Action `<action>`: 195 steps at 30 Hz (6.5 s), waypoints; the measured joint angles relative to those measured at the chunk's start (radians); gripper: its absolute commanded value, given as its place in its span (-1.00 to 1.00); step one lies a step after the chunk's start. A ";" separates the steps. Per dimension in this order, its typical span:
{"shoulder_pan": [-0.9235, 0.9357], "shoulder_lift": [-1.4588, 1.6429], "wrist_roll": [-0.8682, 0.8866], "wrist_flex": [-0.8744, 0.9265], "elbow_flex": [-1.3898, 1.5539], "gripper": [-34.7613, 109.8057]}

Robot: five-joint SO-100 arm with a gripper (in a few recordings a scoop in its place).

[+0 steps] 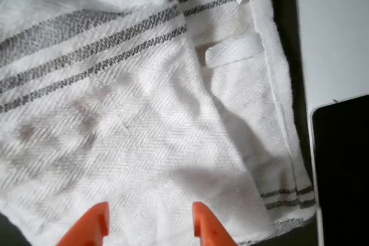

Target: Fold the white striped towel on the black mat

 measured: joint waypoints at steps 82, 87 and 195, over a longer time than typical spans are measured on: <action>0.015 -0.331 0.043 -0.275 -0.021 -0.51; -0.012 -0.318 0.051 -0.219 -0.060 -0.51; -0.318 0.071 0.092 -0.224 0.482 -0.52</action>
